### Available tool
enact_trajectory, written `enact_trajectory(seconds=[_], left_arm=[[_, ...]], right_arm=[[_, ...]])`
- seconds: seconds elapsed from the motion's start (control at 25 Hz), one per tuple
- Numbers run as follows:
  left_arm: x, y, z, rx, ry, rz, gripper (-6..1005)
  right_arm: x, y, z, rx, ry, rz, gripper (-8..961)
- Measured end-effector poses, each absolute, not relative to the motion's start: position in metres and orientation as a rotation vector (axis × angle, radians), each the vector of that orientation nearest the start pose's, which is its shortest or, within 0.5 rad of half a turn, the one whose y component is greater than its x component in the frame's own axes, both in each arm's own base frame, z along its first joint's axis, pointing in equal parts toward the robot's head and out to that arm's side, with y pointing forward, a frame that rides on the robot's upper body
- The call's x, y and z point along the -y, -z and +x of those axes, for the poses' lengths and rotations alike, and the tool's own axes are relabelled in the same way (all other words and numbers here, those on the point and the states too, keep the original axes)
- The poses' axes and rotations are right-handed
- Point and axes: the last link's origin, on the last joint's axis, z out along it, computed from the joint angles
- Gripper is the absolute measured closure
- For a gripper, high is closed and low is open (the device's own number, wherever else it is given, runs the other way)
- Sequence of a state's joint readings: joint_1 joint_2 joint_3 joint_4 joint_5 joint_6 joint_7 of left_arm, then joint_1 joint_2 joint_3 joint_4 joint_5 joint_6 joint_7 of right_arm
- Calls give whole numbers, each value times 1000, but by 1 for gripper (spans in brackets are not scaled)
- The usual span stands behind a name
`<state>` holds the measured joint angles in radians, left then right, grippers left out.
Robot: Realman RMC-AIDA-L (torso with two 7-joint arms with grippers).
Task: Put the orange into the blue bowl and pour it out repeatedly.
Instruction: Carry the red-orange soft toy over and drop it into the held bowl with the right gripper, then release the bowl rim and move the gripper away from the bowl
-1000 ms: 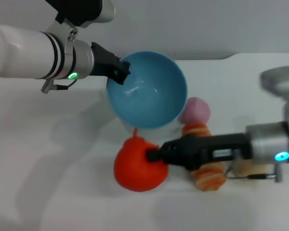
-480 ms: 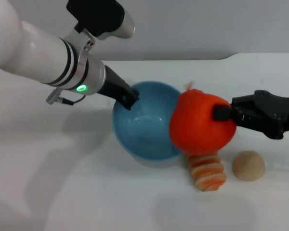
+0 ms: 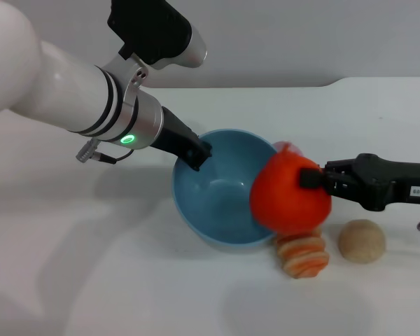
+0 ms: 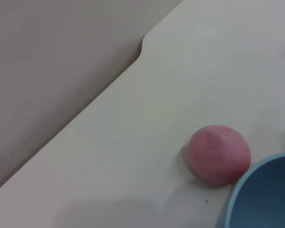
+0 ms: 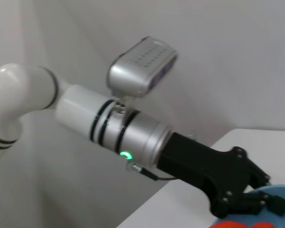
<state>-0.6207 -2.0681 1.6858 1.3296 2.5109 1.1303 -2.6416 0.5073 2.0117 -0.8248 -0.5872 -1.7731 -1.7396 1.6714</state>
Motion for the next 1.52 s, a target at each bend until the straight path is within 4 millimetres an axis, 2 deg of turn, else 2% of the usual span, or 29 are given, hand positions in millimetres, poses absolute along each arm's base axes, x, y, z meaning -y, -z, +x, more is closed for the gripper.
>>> enact_trajectory(seconds=[0.16,0.44,0.6,0.8,1.04,1.52], left_arm=[[-374,53,-131,604,-227,-2588,1001],[-374,52,-132,604,-230,-2586,1001],[-373,53,-138,628,-253,-2588,1001],[-371,59,-152,673,-307,-2592,999],[-371,66,-158,681,-336,-2597,992],[-363,80,-162,587,-428,-2606,979]], right_arm=[[-313,-9,246,-1035,-1018,-2758,917],[-314,-11,246,-1040,-1050,-2730,647],[-314,-22,250,-1039,-1157,-2621,514],[-312,-35,261,-1026,-1225,-2498,456],[-312,-35,264,-1014,-1228,-2474,386],[-316,-31,262,-999,-1218,-2460,370]])
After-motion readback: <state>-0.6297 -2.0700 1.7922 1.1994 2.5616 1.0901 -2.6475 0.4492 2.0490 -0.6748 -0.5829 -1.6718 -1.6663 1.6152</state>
